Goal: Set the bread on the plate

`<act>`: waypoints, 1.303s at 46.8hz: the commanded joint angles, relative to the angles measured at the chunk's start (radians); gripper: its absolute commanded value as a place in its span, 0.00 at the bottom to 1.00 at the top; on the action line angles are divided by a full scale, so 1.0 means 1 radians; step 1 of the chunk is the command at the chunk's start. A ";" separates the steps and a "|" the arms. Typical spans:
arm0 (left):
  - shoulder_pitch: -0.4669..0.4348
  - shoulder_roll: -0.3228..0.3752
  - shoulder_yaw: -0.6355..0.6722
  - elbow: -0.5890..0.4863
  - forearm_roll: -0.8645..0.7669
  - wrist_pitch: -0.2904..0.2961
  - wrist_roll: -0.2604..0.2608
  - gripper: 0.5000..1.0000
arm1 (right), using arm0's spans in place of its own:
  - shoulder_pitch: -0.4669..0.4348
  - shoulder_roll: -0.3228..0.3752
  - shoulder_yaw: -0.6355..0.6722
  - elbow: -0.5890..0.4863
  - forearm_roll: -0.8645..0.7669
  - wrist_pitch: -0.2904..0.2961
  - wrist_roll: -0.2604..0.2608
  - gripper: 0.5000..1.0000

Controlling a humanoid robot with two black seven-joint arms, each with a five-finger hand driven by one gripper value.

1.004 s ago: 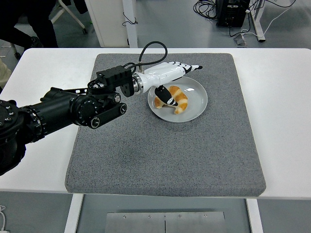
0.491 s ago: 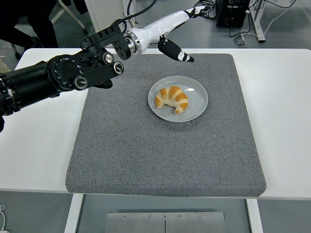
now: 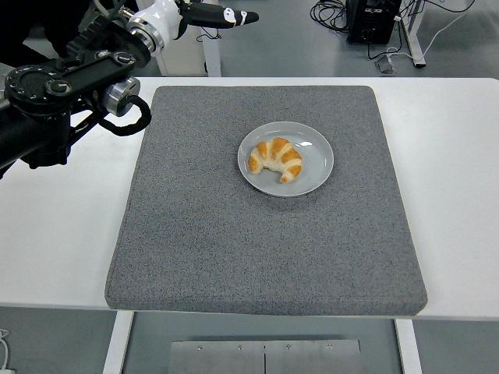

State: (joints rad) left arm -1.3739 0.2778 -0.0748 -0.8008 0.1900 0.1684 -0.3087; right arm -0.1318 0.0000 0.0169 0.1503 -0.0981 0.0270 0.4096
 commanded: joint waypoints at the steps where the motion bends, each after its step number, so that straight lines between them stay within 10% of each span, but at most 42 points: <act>1: 0.041 0.023 -0.055 -0.002 -0.059 -0.041 0.003 0.95 | 0.000 0.000 0.000 0.000 0.000 -0.001 0.000 1.00; 31: 0.294 0.018 -0.404 0.201 -0.087 -0.366 0.037 0.96 | 0.000 0.000 0.000 0.000 0.000 -0.001 0.000 1.00; 61: 0.361 -0.124 -0.445 0.411 -0.092 -0.409 0.005 0.96 | -0.003 0.000 0.000 0.002 0.000 0.001 0.000 1.00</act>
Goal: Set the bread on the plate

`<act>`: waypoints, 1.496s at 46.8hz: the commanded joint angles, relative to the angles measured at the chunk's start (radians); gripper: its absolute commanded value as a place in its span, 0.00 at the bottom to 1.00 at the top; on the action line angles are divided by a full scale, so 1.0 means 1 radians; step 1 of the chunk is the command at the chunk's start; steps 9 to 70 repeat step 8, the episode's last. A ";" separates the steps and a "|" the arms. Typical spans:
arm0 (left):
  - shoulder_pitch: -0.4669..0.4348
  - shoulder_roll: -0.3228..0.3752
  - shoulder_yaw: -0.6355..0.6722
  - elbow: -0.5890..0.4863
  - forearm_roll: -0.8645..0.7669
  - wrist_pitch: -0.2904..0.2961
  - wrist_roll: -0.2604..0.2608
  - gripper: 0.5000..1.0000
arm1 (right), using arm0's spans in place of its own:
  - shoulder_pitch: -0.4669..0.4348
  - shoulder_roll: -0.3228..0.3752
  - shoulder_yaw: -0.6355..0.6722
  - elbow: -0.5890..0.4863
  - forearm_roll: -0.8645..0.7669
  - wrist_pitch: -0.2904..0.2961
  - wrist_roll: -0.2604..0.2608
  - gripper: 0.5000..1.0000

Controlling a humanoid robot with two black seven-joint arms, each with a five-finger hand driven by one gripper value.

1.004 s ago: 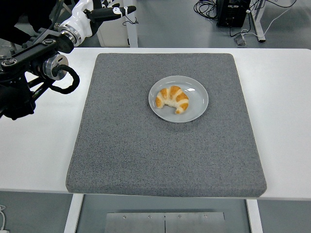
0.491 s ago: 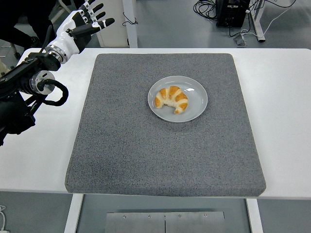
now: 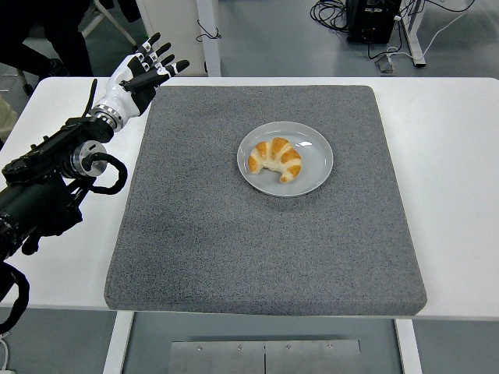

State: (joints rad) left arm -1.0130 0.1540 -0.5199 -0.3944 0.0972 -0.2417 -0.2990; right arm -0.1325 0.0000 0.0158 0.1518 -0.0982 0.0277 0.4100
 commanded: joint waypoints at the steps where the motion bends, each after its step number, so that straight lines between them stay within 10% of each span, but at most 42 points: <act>1: 0.001 -0.001 0.000 0.006 -0.001 -0.001 -0.005 0.96 | -0.003 0.000 0.001 -0.001 0.000 0.000 0.000 1.00; 70: 0.001 -0.008 0.000 0.025 -0.001 -0.001 -0.005 0.96 | -0.007 0.000 0.000 -0.003 0.000 -0.003 0.000 1.00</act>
